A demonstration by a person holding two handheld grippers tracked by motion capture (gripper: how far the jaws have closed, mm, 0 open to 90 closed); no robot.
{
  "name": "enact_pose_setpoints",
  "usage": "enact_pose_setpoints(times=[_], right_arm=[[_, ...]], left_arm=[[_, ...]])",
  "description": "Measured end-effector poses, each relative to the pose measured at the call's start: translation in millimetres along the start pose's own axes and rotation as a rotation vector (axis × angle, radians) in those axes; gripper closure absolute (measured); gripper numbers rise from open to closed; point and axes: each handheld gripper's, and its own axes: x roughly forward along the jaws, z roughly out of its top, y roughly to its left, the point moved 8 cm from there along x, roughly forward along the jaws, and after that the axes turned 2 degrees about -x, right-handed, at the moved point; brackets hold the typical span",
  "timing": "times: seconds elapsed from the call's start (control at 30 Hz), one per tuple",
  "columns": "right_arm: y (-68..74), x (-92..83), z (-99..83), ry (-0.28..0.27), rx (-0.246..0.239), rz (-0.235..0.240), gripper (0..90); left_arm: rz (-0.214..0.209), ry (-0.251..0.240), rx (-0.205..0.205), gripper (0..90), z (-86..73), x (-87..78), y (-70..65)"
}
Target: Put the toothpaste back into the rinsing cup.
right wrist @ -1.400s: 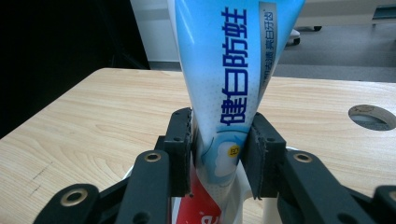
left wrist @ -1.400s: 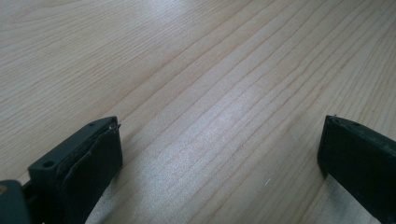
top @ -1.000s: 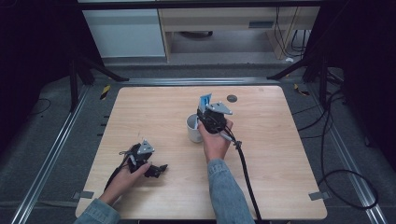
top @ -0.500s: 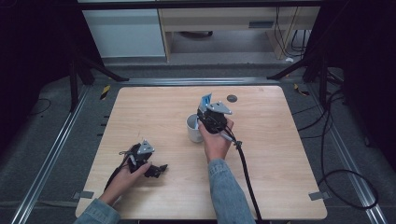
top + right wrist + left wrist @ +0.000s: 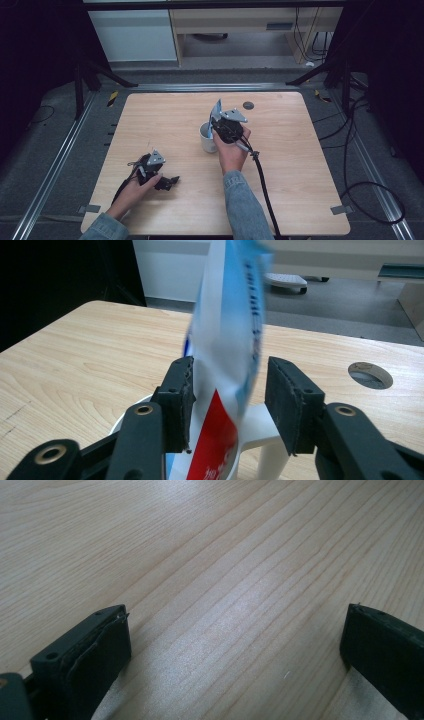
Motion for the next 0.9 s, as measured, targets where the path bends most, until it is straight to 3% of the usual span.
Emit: enact_pose_setpoints(times=[0.53, 0.9], right_arm=[[2.4, -1.5, 1.6, 0.002, -0.007, 0.007, 53.8], [7.1, -8.7, 11.5, 0.031, -0.086, 0.0, 43.8]], left_arm=[[0.0, 0.0, 0.0, 0.0, 0.0, 0.0, 0.0], [0.0, 0.0, 0.0, 0.0, 0.0, 0.0, 0.0]])
